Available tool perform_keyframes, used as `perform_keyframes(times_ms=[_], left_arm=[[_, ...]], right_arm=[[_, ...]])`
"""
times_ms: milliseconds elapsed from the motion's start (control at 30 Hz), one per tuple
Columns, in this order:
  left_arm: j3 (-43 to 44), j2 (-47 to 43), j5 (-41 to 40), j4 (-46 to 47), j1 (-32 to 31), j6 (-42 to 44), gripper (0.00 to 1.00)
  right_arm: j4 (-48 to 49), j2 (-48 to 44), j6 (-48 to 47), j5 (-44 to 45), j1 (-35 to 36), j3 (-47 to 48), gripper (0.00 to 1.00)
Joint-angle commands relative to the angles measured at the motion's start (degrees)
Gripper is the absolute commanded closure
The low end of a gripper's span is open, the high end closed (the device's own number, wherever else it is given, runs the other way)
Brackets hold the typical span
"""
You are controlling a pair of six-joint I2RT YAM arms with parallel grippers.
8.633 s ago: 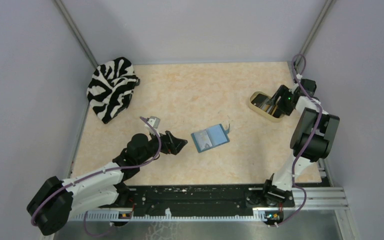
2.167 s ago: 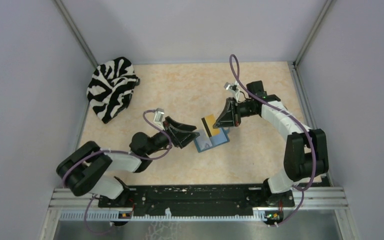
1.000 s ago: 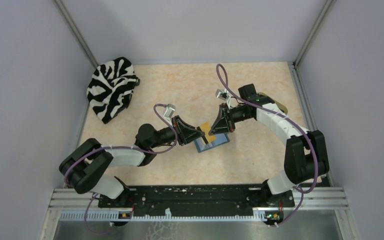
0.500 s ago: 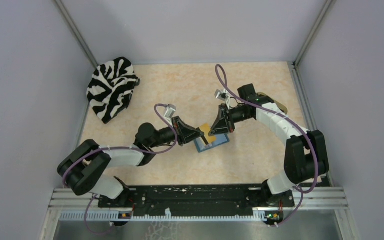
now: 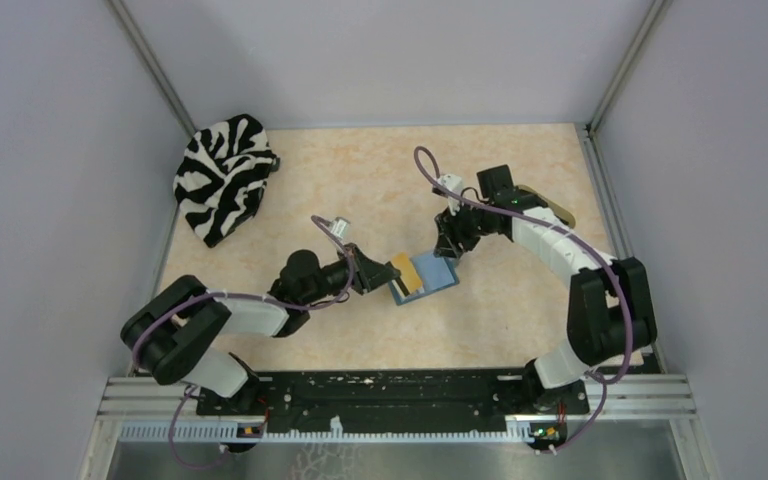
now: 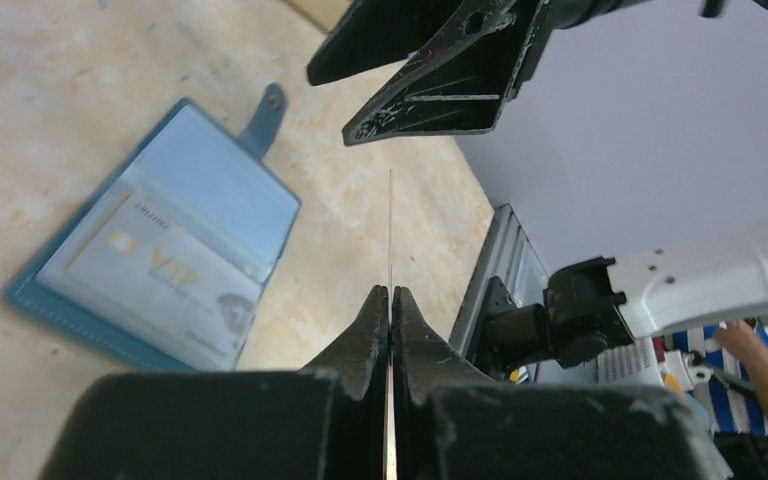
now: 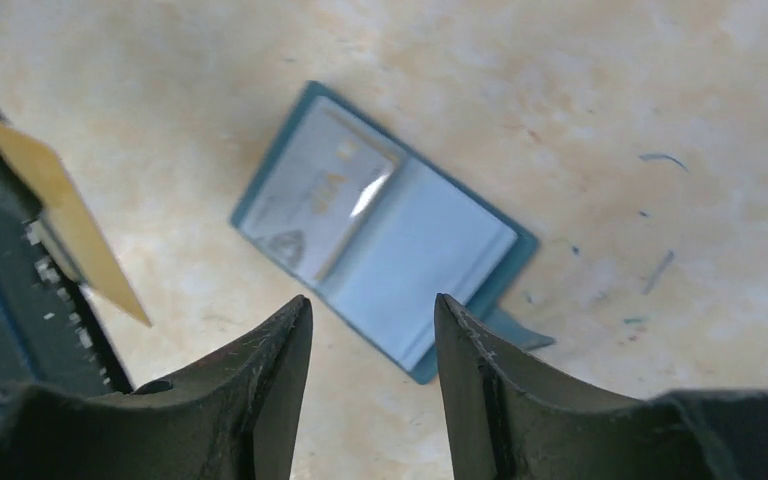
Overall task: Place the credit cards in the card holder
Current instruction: Insert the credit card into the card holder.
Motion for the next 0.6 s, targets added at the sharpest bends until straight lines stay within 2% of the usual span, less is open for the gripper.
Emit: perform_keyframes(times_ms=[0, 167, 333, 567], left_arm=[[3.9, 4.6, -3.2, -7.0, 0.8, -4.0, 1.0], [8.3, 10.6, -2.1, -8.3, 1.1, -6.3, 1.0], [11.0, 15.4, -1.5, -8.5, 1.3, -8.2, 1.0], [13.5, 20.7, -0.7, -8.9, 1.7, -11.0, 1.0]], right_arm=[[1.3, 6.4, 2.5, 14.2, -0.1, 2.4, 0.55], [-1.0, 10.9, 2.5, 18.3, 0.9, 4.0, 0.57], [-2.4, 13.0, 2.3, 18.7, 0.9, 4.5, 0.57], [-3.6, 15.0, 2.5, 18.9, 1.0, 5.3, 0.65]])
